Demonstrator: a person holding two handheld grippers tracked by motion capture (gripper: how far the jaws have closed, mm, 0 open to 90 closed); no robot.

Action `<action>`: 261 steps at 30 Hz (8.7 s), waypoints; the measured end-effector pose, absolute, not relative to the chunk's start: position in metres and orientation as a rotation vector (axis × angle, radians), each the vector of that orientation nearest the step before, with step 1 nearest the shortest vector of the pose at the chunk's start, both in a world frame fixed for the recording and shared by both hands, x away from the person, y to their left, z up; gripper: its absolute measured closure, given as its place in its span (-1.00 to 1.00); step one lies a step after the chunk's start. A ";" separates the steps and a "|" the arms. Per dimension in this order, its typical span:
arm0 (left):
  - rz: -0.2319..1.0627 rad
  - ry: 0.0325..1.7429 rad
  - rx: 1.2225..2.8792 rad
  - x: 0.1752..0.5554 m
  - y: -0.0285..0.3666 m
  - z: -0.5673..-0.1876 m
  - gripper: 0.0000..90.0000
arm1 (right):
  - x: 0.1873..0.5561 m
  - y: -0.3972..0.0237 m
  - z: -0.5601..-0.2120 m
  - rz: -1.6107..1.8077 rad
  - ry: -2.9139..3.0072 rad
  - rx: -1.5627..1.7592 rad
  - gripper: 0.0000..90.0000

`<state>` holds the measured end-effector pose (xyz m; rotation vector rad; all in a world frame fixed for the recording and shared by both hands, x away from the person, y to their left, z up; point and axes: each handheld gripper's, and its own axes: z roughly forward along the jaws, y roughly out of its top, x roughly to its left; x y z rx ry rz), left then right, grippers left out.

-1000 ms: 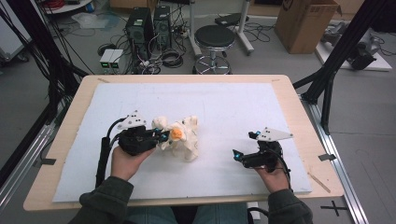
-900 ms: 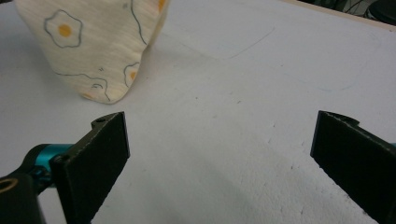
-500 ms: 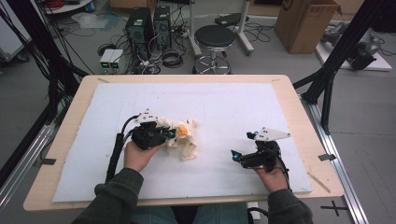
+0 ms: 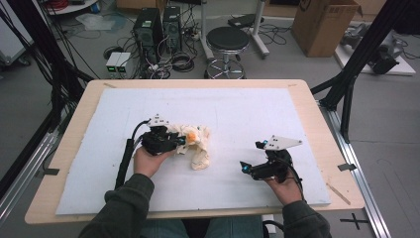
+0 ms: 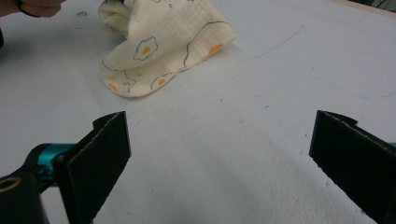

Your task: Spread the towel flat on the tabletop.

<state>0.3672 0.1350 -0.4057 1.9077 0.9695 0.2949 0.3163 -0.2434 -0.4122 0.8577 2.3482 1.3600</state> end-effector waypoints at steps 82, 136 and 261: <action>0.263 0.631 1.990 0.294 0.173 -0.355 0.85 | 0.315 -0.159 -0.365 1.486 2.584 0.434 0.91; 0.206 0.736 2.060 0.324 0.161 -0.417 0.37 | 0.344 -0.164 -0.389 1.410 2.575 0.671 0.37; 0.411 0.856 1.774 0.312 0.250 -0.362 0.95 | 0.330 -0.225 -0.368 1.206 2.483 0.700 0.88</action>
